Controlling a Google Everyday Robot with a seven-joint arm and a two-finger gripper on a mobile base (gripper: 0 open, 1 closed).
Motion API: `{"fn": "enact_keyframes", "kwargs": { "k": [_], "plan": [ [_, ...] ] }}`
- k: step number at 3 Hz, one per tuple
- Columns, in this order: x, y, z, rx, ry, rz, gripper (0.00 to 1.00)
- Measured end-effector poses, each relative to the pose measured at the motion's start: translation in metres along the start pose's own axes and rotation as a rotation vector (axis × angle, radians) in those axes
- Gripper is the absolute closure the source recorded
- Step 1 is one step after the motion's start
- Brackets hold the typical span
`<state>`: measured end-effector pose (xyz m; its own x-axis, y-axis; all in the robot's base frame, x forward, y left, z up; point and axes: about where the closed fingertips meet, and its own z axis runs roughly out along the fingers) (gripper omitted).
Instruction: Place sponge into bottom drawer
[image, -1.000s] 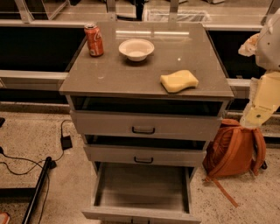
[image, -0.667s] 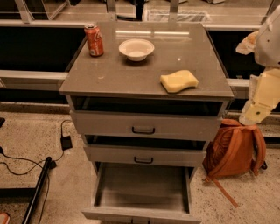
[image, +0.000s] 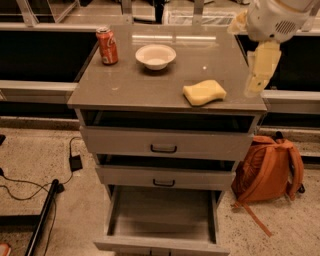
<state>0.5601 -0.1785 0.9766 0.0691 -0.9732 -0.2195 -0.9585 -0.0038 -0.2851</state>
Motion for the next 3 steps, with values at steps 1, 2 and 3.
{"fn": "enact_keyframes", "kwargs": {
  "k": [1, 2, 3],
  "plan": [
    [-0.018, -0.039, 0.064, -0.101, 0.023, -0.103, 0.00],
    [-0.012, -0.060, 0.124, -0.183, 0.064, -0.131, 0.00],
    [0.000, -0.065, 0.168, -0.241, 0.084, -0.145, 0.02]
  ]
}}
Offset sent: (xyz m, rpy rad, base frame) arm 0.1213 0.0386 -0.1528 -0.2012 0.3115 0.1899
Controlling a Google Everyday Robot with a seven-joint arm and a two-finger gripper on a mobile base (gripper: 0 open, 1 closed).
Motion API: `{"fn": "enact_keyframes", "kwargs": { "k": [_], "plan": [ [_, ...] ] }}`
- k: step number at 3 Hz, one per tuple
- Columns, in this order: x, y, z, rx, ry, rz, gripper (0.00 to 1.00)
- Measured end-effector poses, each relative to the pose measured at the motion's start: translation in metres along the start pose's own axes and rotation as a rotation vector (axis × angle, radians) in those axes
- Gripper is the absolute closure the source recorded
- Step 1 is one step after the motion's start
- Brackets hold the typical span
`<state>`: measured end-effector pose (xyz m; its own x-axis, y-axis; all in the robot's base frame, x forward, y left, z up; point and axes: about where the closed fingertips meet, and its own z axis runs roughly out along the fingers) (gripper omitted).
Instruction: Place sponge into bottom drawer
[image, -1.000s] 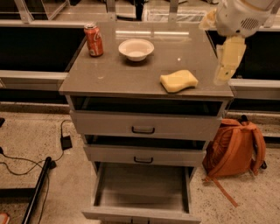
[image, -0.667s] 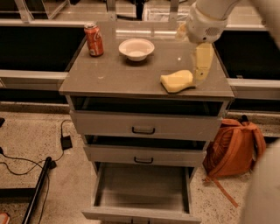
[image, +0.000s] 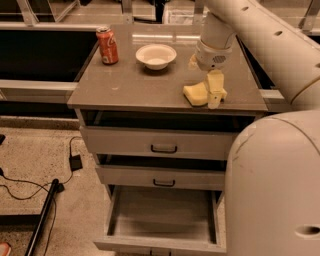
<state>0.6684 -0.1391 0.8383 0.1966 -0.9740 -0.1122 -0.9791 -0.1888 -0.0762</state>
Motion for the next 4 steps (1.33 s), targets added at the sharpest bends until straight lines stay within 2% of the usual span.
{"fn": "enact_keyframes", "kwargs": {
  "k": [1, 2, 3, 4],
  "plan": [
    [0.002, -0.001, 0.018, -0.029, -0.003, -0.008, 0.25],
    [-0.004, 0.001, 0.020, -0.037, -0.051, -0.018, 0.48],
    [-0.024, 0.010, -0.001, -0.017, -0.143, -0.044, 0.71],
    [-0.043, 0.029, -0.030, 0.001, -0.224, 0.023, 0.94]
  ]
}}
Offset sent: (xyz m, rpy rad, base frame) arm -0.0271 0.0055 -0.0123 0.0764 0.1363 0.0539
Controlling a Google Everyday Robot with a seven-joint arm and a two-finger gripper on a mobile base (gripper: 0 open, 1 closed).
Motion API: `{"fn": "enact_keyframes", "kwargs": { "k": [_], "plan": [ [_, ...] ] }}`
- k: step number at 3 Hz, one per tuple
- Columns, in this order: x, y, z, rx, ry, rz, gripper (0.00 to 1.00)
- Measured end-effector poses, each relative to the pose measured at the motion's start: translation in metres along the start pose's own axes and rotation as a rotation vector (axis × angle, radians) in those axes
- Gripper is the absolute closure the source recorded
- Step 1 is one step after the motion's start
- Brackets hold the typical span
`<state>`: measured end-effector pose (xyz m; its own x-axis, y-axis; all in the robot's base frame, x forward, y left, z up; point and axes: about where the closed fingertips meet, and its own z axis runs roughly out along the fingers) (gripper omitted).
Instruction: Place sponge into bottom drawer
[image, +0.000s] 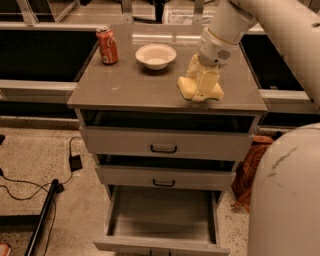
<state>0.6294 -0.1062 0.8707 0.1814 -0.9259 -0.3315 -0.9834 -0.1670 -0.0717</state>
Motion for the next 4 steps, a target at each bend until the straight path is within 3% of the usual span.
{"fn": "enact_keyframes", "kwargs": {
  "k": [1, 2, 3, 4],
  "plan": [
    [-0.022, 0.031, -0.022, 0.047, -0.072, 0.156, 1.00],
    [-0.027, 0.062, -0.006, 0.051, -0.082, 0.343, 1.00],
    [-0.020, 0.079, 0.025, -0.015, -0.056, 0.442, 1.00],
    [-0.013, 0.079, 0.026, 0.061, -0.157, 0.540, 1.00]
  ]
}}
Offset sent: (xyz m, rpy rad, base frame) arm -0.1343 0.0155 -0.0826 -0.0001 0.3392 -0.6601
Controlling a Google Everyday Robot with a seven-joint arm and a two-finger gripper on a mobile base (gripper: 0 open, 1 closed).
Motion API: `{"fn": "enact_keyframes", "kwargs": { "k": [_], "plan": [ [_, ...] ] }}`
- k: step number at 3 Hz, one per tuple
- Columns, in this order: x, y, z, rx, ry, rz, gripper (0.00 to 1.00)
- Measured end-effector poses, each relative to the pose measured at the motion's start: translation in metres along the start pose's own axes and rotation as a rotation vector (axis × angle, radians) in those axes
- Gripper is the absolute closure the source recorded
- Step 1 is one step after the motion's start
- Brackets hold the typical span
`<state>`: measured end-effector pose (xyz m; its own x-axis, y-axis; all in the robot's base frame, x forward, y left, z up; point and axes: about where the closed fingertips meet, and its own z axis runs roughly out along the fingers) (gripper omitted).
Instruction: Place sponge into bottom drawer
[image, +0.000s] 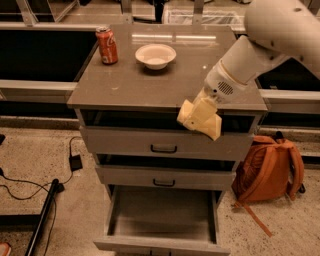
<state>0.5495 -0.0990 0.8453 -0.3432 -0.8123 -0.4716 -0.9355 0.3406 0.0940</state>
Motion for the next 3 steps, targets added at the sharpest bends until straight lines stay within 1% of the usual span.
{"fn": "enact_keyframes", "kwargs": {
  "k": [1, 2, 3],
  "plan": [
    [0.022, 0.022, 0.011, 0.056, -0.099, 0.046, 1.00],
    [0.070, 0.034, 0.063, 0.049, -0.194, 0.078, 1.00],
    [0.081, 0.019, 0.065, 0.126, -0.238, 0.037, 1.00]
  ]
}}
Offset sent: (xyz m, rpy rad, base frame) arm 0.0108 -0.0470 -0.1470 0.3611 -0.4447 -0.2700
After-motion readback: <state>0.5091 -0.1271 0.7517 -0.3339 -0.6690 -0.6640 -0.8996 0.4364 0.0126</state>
